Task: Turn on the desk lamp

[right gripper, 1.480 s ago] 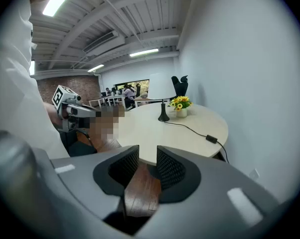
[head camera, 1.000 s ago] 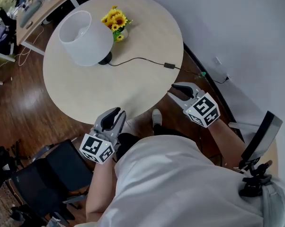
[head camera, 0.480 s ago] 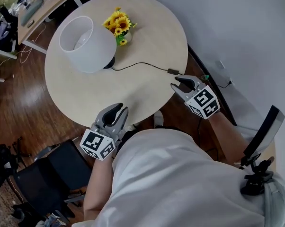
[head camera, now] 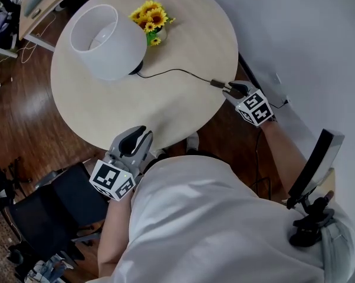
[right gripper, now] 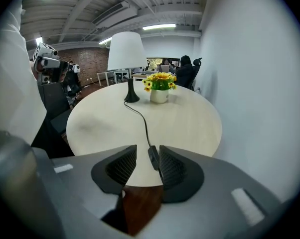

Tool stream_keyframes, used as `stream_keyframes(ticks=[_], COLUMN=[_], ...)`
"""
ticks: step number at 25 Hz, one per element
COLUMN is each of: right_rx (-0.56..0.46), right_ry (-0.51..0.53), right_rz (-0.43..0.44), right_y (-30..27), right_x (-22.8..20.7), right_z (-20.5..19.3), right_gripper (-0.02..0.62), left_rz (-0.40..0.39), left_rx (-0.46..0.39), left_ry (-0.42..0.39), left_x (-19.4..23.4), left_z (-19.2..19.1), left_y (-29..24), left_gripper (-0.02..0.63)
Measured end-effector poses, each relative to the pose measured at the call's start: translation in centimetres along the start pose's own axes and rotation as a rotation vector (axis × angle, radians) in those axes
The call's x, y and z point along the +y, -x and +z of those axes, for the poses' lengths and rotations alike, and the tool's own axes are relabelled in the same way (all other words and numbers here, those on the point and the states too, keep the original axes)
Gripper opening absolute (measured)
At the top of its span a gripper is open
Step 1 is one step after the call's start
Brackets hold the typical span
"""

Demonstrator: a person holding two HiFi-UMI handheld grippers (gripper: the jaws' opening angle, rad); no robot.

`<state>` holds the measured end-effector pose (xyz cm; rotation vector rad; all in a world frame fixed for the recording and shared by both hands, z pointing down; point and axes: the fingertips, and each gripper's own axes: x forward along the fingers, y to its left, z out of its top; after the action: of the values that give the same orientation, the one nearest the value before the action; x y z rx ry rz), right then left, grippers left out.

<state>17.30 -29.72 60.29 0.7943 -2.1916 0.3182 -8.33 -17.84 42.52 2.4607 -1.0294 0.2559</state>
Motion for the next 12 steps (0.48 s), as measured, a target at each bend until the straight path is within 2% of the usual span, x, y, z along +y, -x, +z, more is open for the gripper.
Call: stream_keyframes(ticks=[7, 12], right_rx=[0.149, 0.19], right_ry=[0.047, 0.043], right_rz=[0.037, 0.061], right_y=[-4.8, -6.1], right_x=[-1.9, -2.0], right_z=[-3.4, -4.5], right_gripper=[0.165, 0.179], left_rz=[0.024, 0.041], left_rx=[0.019, 0.022], left_ry=[0.017, 0.031], left_x=[0.6, 0.4], left_z=[-0.2, 0.0], left_y=[0.6, 1.4], left_gripper=[0.083, 0.083])
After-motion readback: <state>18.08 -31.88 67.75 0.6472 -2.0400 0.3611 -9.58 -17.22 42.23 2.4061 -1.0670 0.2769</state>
